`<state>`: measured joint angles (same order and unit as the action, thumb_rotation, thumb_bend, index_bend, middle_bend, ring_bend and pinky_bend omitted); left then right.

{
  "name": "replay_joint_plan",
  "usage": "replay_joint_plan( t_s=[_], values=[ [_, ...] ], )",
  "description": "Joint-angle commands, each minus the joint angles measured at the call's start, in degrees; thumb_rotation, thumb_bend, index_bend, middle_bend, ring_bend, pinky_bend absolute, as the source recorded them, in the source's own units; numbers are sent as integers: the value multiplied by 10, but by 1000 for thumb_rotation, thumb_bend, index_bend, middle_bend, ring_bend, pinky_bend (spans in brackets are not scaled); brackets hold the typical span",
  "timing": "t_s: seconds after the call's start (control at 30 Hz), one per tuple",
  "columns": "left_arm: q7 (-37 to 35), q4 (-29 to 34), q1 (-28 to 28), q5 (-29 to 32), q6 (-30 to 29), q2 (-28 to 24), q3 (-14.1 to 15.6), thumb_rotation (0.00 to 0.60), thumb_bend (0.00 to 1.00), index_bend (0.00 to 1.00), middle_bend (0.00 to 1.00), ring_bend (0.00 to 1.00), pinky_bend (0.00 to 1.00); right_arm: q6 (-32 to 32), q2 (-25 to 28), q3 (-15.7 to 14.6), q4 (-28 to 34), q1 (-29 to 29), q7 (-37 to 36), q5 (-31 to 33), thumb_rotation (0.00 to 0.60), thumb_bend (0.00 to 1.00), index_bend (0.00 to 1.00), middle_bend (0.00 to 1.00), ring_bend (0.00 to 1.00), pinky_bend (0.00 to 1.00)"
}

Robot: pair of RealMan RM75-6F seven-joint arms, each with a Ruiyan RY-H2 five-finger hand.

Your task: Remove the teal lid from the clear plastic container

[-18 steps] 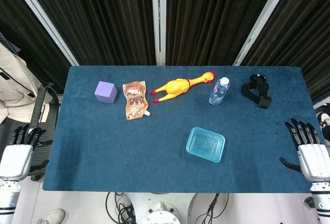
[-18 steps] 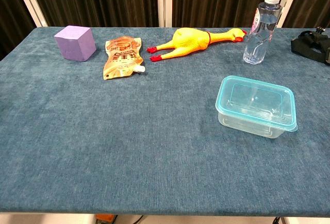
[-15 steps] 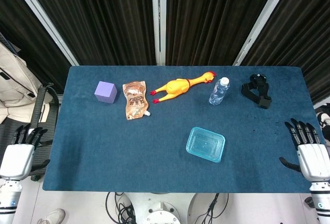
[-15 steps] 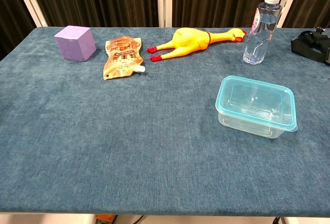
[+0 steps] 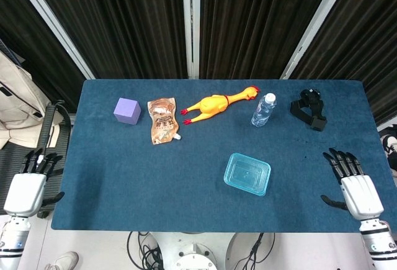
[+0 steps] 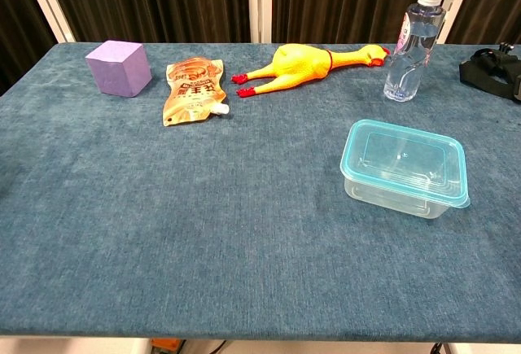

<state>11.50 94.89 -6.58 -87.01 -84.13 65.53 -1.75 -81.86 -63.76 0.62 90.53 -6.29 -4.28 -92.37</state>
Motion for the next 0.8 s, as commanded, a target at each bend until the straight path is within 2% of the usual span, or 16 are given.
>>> replay_joint_plan(
  t_s=[0.03,0.3,0.47,0.67,0.8],
  values=[
    [-3,3,-2,-6,-1,-1,1,600,13,181,138,0,13,27,-15,-3,-2,-22,-3,-12,600,0,0,0,0,0],
    [-8,1,-14,-18,7,3,-1,600,13,180,138,0,14,131,-85,23,-49,-99,37,13,600,0,0,0,0,0],
    [-13,-3,-20,-18,16,7,-1,600,13,180,138,0,14,186,-142,36,-99,-148,10,25,600,0,0,0,0,0],
    [-18,-8,-27,-12,25,10,-3,600,13,180,138,0,15,209,-209,47,-148,-194,16,16,600,0,0,0,0,0],
    [-23,-3,-34,-20,27,5,-6,600,13,183,138,0,14,222,-256,65,-174,-233,38,14,600,0,0,0,0,0]
  ],
)
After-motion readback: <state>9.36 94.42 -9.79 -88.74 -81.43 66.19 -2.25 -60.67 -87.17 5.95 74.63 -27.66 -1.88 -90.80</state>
